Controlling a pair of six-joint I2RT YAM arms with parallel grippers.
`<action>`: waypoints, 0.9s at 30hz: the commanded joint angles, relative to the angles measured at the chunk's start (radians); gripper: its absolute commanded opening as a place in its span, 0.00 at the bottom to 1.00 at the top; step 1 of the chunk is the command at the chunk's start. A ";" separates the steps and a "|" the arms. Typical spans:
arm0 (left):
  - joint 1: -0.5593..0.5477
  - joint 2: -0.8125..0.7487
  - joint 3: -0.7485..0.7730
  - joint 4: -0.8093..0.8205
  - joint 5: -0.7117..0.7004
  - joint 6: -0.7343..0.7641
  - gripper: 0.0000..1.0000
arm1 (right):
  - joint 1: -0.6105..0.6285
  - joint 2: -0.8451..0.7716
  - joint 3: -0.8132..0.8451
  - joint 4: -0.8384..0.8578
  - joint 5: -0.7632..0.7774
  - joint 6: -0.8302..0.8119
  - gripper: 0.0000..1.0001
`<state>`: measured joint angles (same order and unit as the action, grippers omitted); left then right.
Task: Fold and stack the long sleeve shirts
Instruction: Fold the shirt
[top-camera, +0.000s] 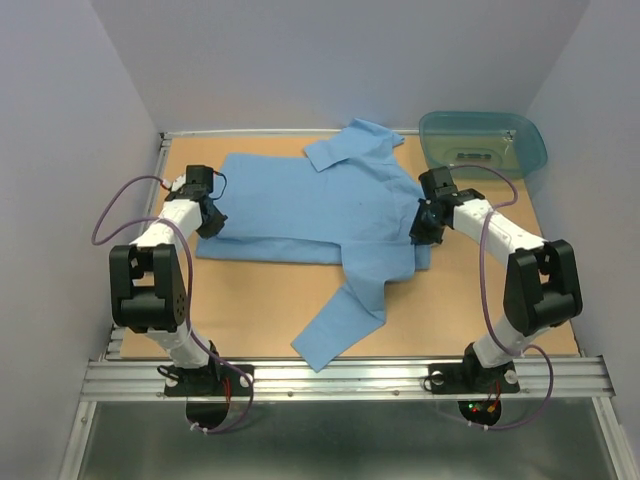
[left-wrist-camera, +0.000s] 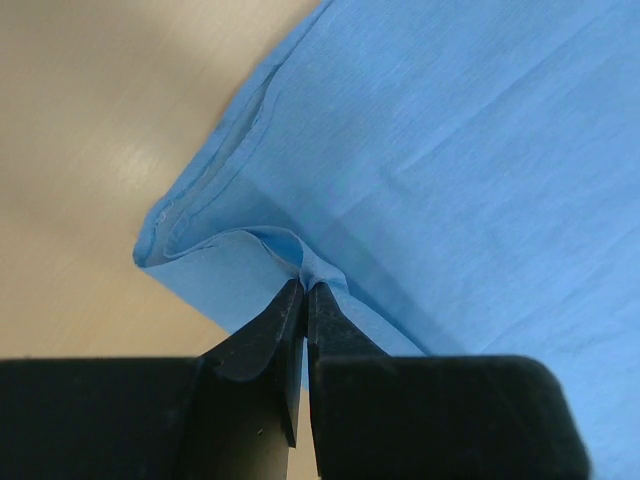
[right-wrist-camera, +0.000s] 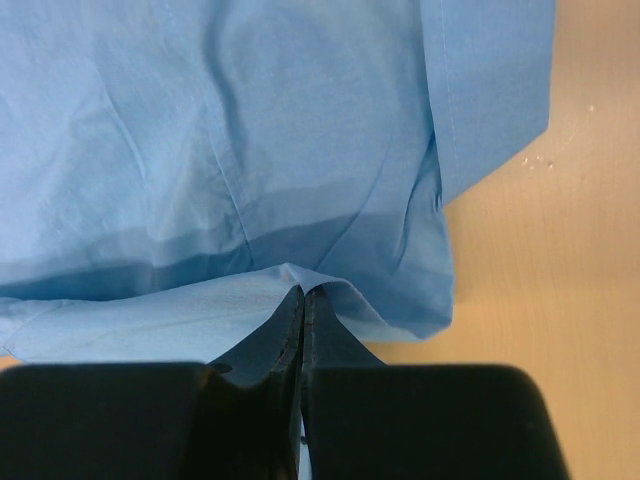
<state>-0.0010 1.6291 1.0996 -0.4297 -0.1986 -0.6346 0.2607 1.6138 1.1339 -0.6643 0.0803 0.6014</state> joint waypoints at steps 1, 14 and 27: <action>0.003 0.026 0.066 0.019 -0.079 0.026 0.15 | -0.018 0.017 0.082 0.023 0.064 -0.029 0.01; 0.004 0.081 0.072 0.075 -0.096 0.007 0.18 | -0.023 0.127 0.167 0.034 0.073 -0.049 0.01; 0.003 0.078 0.066 0.129 -0.122 -0.005 0.29 | -0.026 0.215 0.250 0.055 0.105 -0.081 0.03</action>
<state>-0.0040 1.7241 1.1366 -0.3252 -0.2775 -0.6334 0.2436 1.8191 1.2980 -0.6426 0.1448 0.5461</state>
